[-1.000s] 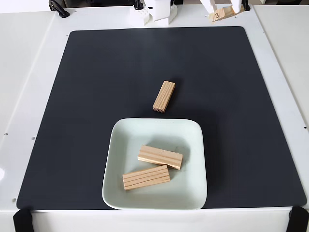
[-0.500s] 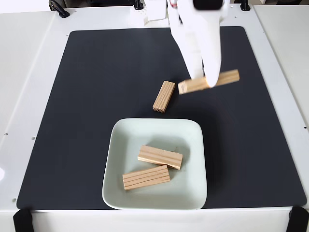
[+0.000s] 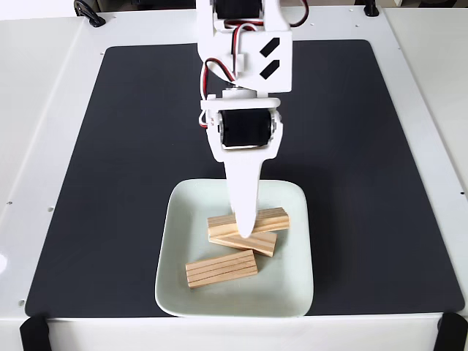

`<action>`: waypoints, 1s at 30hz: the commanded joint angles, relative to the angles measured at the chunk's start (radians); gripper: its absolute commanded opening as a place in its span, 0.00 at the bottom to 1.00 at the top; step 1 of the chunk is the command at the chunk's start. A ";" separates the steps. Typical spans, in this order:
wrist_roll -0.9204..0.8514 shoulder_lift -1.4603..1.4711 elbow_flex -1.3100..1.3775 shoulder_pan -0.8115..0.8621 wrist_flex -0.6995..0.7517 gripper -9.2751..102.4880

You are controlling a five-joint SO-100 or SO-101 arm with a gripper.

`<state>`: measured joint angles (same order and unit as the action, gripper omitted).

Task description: Pick up the wooden block and place them on the plate.

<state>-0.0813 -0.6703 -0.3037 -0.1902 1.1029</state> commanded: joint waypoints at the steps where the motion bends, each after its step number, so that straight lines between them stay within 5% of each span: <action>1: 0.008 -0.008 0.077 0.015 0.005 0.08; 6: 0.009 -0.009 0.063 0.026 0.006 0.11; 16: 0.112 -0.098 -0.087 0.043 0.006 0.46; 23: 0.112 -0.215 -0.195 0.041 0.006 0.47; 30: 0.097 -0.543 -0.612 0.037 0.002 0.46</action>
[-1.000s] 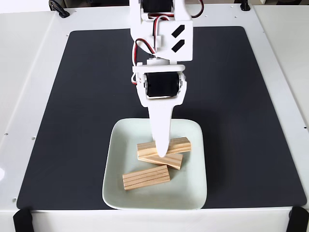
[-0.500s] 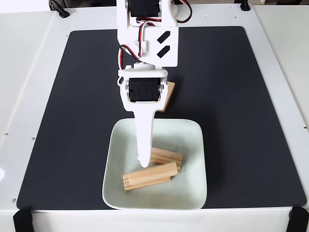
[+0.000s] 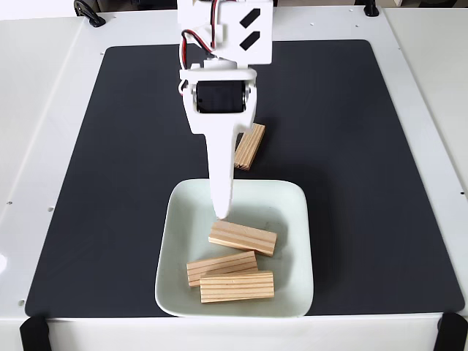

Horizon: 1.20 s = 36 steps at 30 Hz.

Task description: Pick up the wooden block and place them on the plate.

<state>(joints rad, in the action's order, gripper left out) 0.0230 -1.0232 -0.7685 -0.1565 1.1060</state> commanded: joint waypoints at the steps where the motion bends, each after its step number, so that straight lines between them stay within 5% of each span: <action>1: -0.008 -0.245 -0.222 0.000 -0.008 0.46; 4: -0.063 -0.411 -0.436 -0.005 -0.012 0.42; 11: -0.245 -0.727 -0.831 -0.044 -0.014 0.11; 19: -0.334 -0.856 -0.985 -0.044 -0.014 0.08; 31: -1.193 -0.784 -1.000 -0.032 -0.003 0.08; 36: -1.261 -0.672 -0.969 -0.029 -0.020 0.08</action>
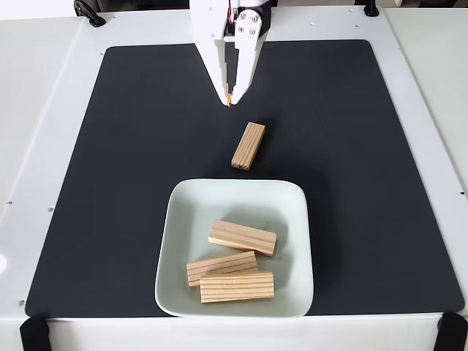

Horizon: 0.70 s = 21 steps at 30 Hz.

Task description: Pick up the wooden block and place them on the plate.

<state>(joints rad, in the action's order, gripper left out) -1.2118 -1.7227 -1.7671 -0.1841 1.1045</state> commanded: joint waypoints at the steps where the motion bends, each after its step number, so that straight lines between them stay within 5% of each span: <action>1: -0.012 0.052 0.043 -0.002 -0.025 0.08; 5: 0.066 0.144 0.094 -0.002 -0.064 0.10; 14: -0.003 0.261 0.133 0.000 -0.064 0.37; 21: 0.005 0.308 0.135 0.000 -0.074 0.36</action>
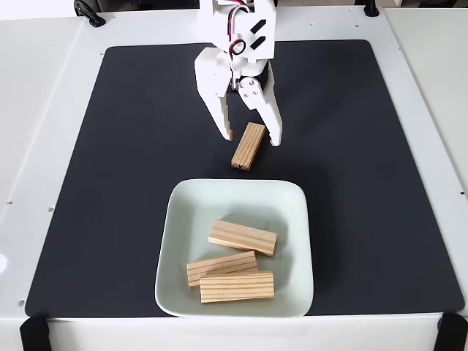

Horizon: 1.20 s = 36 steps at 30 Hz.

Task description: Pick up the wooden block and place them on the plate.

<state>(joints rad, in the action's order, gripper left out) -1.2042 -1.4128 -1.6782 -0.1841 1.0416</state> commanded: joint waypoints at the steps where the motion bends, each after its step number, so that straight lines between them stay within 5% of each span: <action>1: -0.003 0.006 0.046 0.000 -0.011 0.35; 18: 0.000 0.135 0.130 0.009 0.000 0.33; 27: 0.000 0.133 0.118 -0.002 0.002 0.08; 36: 0.069 0.031 0.110 0.005 -0.011 0.09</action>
<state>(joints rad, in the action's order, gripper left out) -1.1950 -1.2931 -1.5769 -0.1887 1.0416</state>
